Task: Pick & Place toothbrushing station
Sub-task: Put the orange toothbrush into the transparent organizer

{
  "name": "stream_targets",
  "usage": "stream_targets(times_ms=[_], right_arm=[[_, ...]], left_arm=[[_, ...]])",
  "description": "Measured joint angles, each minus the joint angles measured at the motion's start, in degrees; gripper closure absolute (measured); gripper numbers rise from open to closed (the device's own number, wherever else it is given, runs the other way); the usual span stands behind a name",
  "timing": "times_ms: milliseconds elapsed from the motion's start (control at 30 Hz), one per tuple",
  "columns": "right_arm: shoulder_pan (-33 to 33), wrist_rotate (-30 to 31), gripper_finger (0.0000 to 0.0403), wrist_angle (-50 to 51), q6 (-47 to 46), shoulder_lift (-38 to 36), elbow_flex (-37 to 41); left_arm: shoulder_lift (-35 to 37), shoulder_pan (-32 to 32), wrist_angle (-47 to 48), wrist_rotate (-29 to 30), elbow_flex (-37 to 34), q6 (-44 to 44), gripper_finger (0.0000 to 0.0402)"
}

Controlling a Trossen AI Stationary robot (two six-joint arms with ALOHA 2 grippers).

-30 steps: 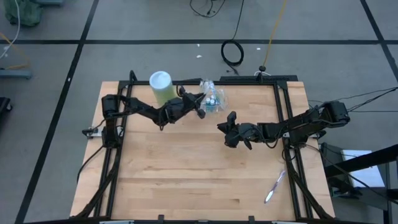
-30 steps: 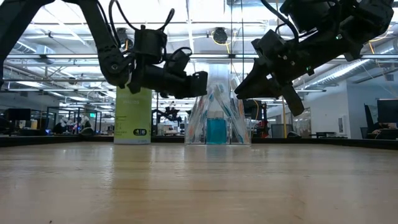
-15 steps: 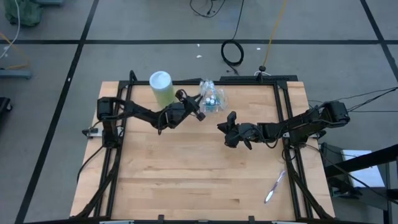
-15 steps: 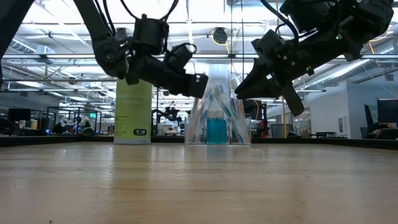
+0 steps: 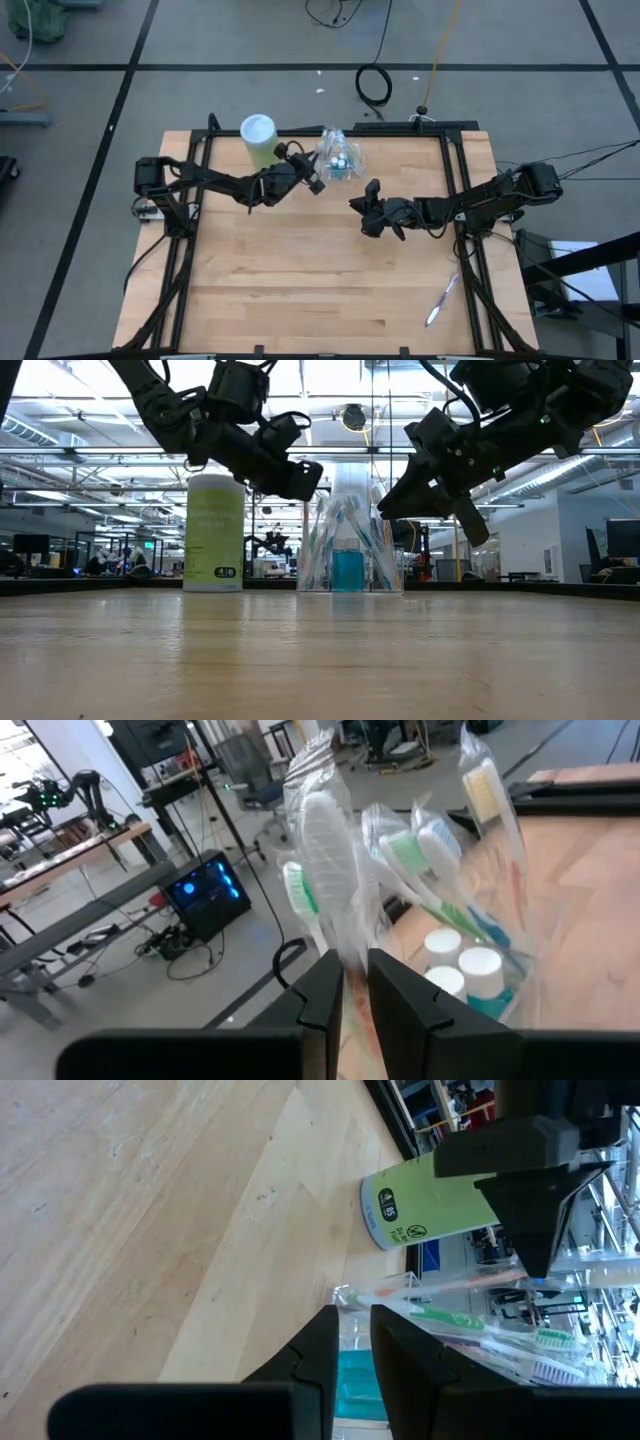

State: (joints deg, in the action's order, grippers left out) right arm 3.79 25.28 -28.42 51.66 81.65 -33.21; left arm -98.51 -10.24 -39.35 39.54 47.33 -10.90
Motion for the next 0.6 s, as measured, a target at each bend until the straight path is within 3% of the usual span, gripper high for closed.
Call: stream_targets(times_ms=[367,600], right_arm=[[0.0,0.0,0.0348,-0.1,0.0,0.0,0.0],[0.0,0.0,0.0348,-0.1,0.0,0.0,0.0]], left_arm=[[0.0,-0.8,0.6,-1.6,0.0,4.3,0.035],[-0.5,-4.2,3.2,-11.1,0.0,12.7,0.035]])
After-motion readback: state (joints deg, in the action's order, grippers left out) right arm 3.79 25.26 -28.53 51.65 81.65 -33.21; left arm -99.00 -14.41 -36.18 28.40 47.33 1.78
